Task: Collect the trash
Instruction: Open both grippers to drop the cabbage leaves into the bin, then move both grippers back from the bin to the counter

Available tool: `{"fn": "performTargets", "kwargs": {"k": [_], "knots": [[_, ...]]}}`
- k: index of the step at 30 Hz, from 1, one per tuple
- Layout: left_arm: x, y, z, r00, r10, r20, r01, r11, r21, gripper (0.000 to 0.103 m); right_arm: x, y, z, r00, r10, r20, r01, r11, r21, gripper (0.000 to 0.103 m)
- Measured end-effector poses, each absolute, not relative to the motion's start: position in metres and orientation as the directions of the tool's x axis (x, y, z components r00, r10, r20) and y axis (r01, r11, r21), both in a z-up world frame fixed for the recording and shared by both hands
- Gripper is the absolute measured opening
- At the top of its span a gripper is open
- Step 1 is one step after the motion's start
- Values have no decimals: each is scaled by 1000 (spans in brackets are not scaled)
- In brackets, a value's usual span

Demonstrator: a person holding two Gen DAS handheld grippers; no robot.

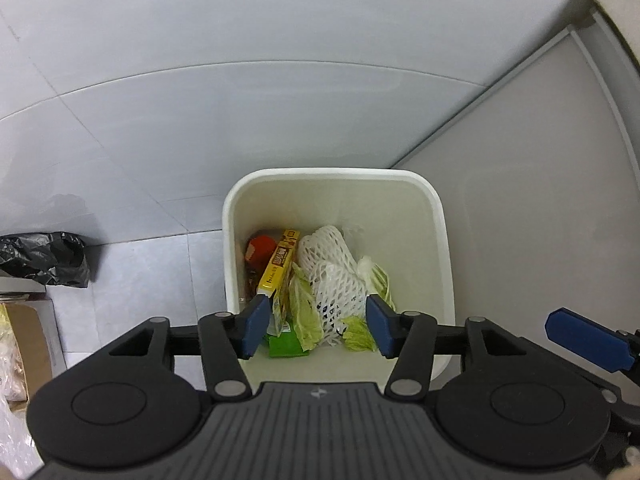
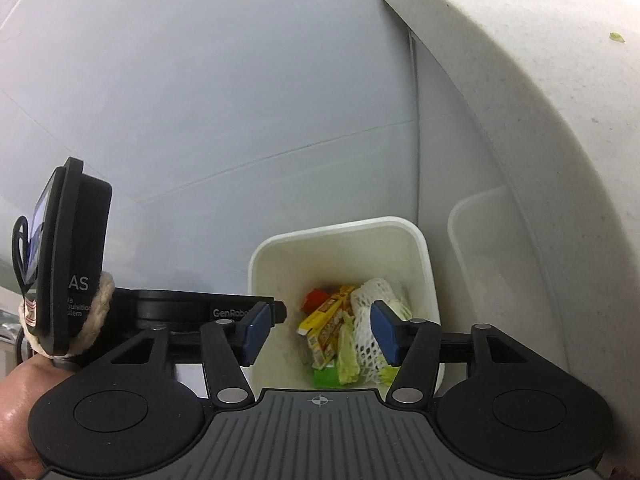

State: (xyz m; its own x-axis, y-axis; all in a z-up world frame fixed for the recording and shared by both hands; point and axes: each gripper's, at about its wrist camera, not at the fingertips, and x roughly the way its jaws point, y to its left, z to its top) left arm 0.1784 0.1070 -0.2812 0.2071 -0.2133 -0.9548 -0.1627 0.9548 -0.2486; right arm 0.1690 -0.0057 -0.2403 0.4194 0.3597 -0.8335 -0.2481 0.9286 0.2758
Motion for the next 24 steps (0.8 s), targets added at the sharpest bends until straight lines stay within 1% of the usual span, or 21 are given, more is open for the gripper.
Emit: {"fn": "performTargets", "kwargs": {"k": [4,8,13,15,19,21,24], "knots": [[173,108,-271,227,-205,-952,-171,954,-246,56,162,-8,-227,421,382,-823,-273,918,286,57],[169,113,-263,260,-199,-945,-190,949,-252,66,154,-13,-211,432,414,-801,-308,903,301,66],[164,117,-248,303,-196,-933,-202,943,-264,71,142,-17,-190,446,450,-773,-369,880,299,68],[162,118,-238,321,-199,-926,-207,940,-273,74,135,-20,-180,456,463,-760,-395,871,294,72],[158,120,-220,361,-199,-911,-212,934,-288,80,121,-29,-157,482,491,-726,-430,854,292,76],[155,120,-211,381,-199,-903,-212,931,-295,84,115,-41,-146,502,501,-705,-440,850,291,82],[151,117,-195,409,-203,-889,-206,929,-307,90,107,-54,-129,545,492,-678,-451,855,257,87]]}}
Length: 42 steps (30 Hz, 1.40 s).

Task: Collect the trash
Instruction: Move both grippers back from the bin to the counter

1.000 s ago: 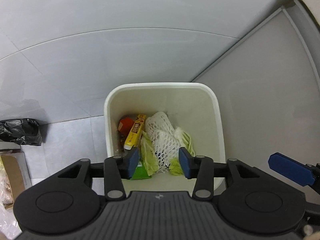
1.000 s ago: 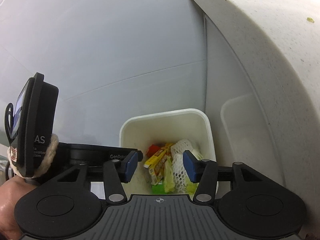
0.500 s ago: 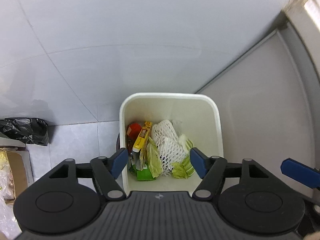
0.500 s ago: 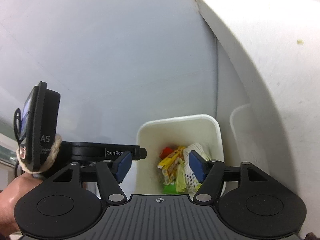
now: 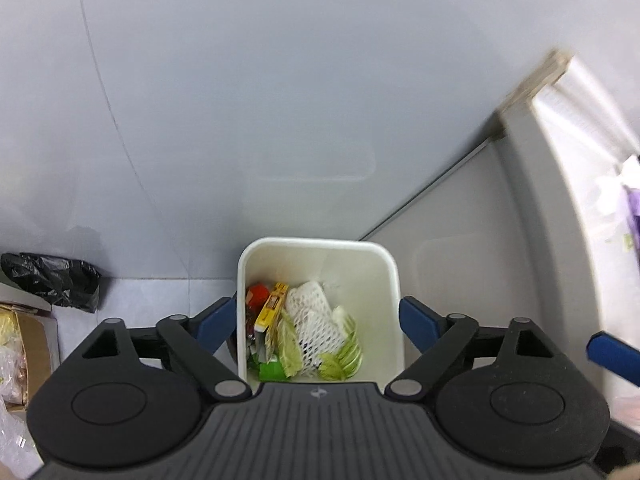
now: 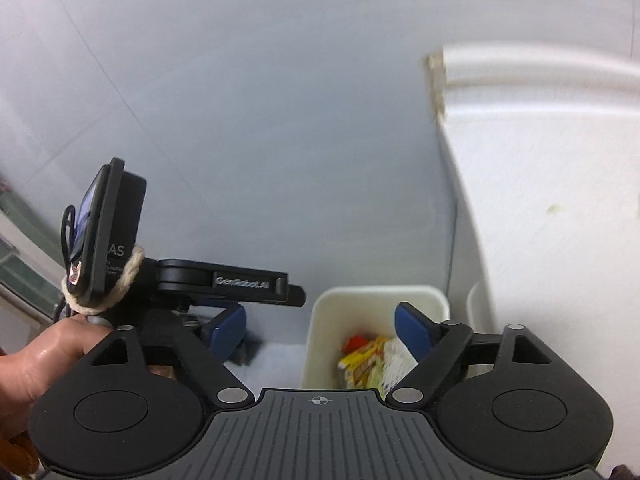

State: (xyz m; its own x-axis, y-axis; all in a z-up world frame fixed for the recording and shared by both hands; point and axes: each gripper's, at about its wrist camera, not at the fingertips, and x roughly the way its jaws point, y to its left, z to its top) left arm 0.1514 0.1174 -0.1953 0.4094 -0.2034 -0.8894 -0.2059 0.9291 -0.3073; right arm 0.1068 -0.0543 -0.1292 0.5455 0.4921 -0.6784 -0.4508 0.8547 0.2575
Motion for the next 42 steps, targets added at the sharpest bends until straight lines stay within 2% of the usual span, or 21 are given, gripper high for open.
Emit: {"fn": "performTargets", "kwargs": {"k": [6,16,23,33,42], "knots": [[147,107,-169,460,-214,-862,-198,921,-334,96,90,-83,-104,642,427,-637,-437,886,154,95],[151,58,-128,534,-237,-812,-89,939,-332,101,73,-149,-90,742,292,-604,-304,949,86,96],[155,9,-114,540,-297,-788,18,940,-342,101,66,-208,-88,798,179,-576,-167,983,74,96],[169,-68,-95,504,-401,-765,244,916,-319,101,50,-284,-87,834,32,-550,52,989,136,96],[198,-127,-81,482,-476,-736,386,869,-309,101,57,-321,-86,826,-47,-562,128,986,107,97]]}}
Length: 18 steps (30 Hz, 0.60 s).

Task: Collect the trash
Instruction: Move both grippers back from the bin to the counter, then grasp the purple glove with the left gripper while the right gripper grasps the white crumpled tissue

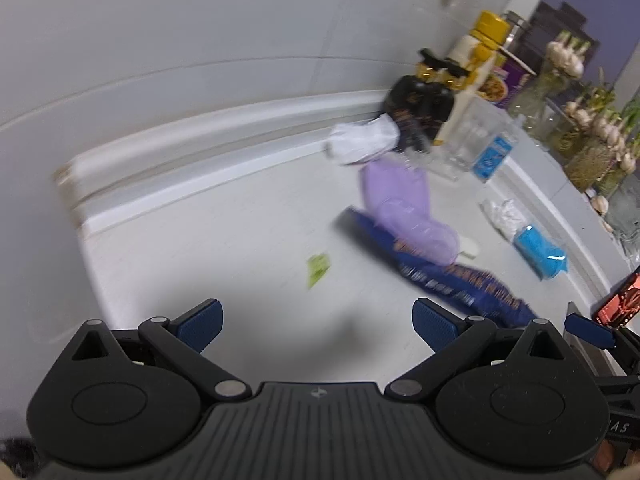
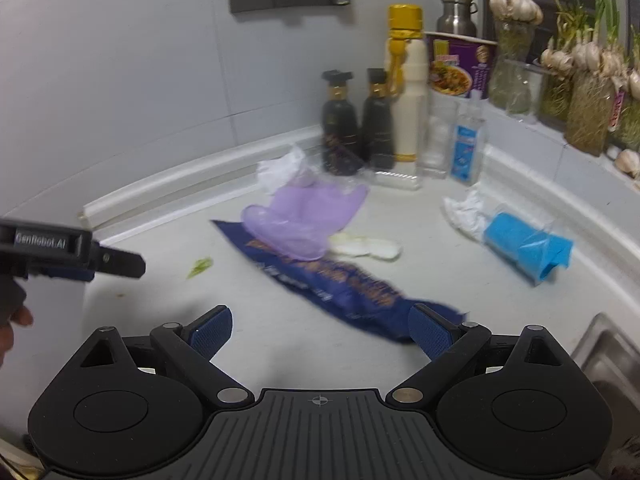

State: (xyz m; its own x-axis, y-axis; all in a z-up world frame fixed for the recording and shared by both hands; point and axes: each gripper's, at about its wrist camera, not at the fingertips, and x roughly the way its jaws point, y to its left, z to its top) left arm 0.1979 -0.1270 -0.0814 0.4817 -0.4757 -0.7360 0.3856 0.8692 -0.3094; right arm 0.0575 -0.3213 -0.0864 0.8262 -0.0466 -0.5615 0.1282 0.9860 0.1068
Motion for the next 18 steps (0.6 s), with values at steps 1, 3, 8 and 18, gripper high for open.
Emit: {"fn": "performTargets", "kwargs": {"k": [1,3,8,18], "knots": [[202,-133,-79,481,-481,-733,397,865,-308,100,60,-325,-86,825,-52,-562,131,986,100,97],[210,-144,-75,482,-493,-724,418,856,-305,100,66,-331,-85,825,-66,-562,136,987,84,97],[232,-171,-69,486,-524,-699,473,831,-294,96,83,-356,-83,826,-102,-554,161,985,59,97],[275,-216,-83,427,-556,-714,509,800,-318,77,138,-411,-84,831,-135,-539,187,982,42,96]]}}
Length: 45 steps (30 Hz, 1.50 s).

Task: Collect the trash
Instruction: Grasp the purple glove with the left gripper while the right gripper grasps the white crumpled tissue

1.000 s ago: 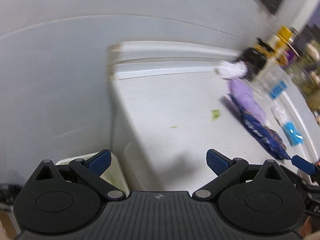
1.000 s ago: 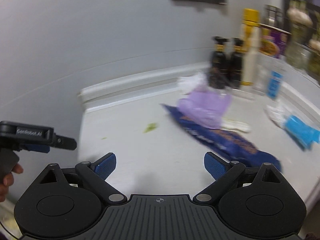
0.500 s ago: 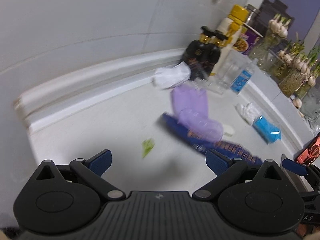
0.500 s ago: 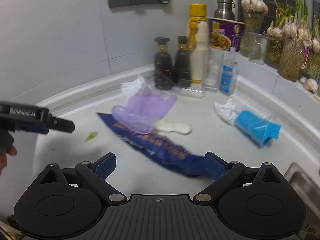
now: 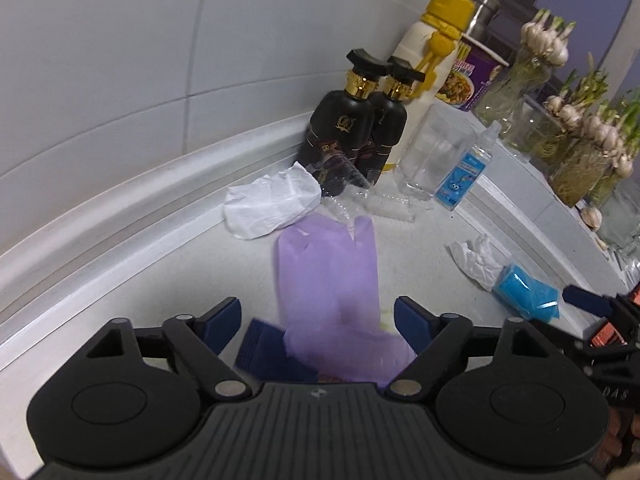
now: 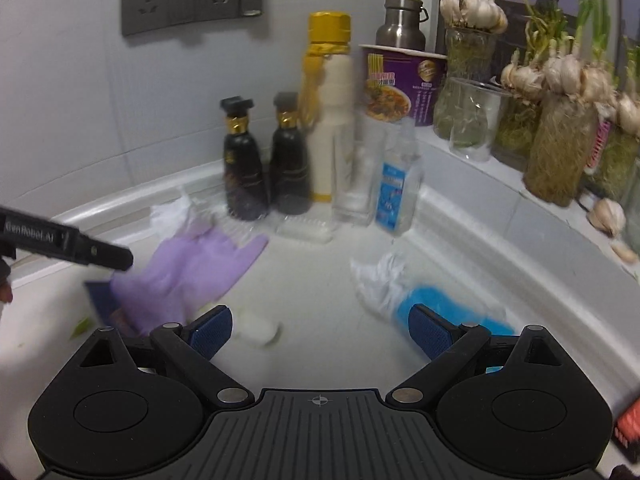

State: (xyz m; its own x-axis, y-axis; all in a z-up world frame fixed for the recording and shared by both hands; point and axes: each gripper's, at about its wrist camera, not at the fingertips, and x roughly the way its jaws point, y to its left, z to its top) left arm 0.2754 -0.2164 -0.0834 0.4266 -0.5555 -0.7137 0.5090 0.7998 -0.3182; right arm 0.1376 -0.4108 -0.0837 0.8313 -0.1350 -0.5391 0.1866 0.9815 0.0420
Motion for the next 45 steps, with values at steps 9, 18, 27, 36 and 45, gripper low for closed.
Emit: {"fn": "performTargets", "kwargs": {"k": [9,18,27,36,45], "knots": [[300,-240,-103,383,-531,-756,492,810,-320,50,195,-427,-106,788,-171,-592,203,979,-13,74],[300,-245,-110,388,-506,-770,504,816,-282,14,213,-435,-130,730,-198,-655,226,973,-43,26],[294,-247,-100,394,-548,-738,537,789,-299,1,209,-435,-126,742,-189,-643,226,974,-26,9],[286,-242,-81,387,-603,-698,552,757,-348,1,197,-432,-107,778,-130,-615,217,974,70,9],[277,-229,-61,393,-638,-662,548,741,-388,0,180,-426,-87,812,-63,-581,198,965,172,9]]}}
